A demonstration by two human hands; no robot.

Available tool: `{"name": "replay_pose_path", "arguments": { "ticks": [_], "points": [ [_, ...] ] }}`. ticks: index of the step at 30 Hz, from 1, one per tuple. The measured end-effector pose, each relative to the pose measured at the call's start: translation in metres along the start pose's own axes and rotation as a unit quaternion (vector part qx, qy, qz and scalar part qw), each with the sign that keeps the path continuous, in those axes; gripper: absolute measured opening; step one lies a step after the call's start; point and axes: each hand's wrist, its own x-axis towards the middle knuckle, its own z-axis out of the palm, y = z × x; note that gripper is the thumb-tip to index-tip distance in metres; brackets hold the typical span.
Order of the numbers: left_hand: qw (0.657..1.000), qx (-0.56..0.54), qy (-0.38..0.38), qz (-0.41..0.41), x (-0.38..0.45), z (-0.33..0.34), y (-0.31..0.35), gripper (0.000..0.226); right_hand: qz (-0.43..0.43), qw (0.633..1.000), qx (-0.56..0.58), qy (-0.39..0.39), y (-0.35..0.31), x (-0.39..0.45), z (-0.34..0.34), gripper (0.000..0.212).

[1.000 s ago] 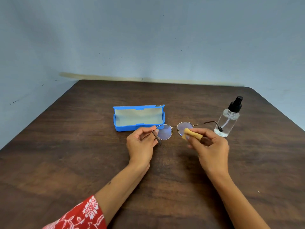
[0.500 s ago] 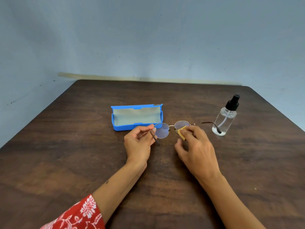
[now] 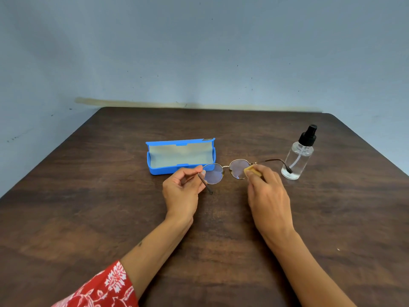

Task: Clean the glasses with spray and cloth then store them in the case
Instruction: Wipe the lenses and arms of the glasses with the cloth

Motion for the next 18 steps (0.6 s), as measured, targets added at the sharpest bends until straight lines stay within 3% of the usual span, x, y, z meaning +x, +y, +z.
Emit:
{"name": "replay_pose_path", "arguments": {
  "ticks": [4,9,14,18],
  "points": [
    [1.000,0.002,0.000,0.003,0.000,-0.001,0.000,0.014,-0.067,0.997,-0.012,-0.024,-0.009,-0.006,0.002,0.035],
    [1.000,0.005,0.000,0.010,-0.001,-0.003,0.000,0.013,-0.009,1.000,0.008,-0.019,-0.006,-0.003,-0.001,0.028],
    [1.000,-0.006,0.000,0.017,0.000,-0.005,0.001,0.014,-0.072,0.996,-0.003,-0.059,-0.012,-0.008,0.002,0.034],
    [1.000,-0.005,0.001,0.017,-0.001,-0.006,0.001,0.013,-0.003,0.999,0.009,-0.048,-0.005,-0.005,0.000,0.035]
  ]
}}
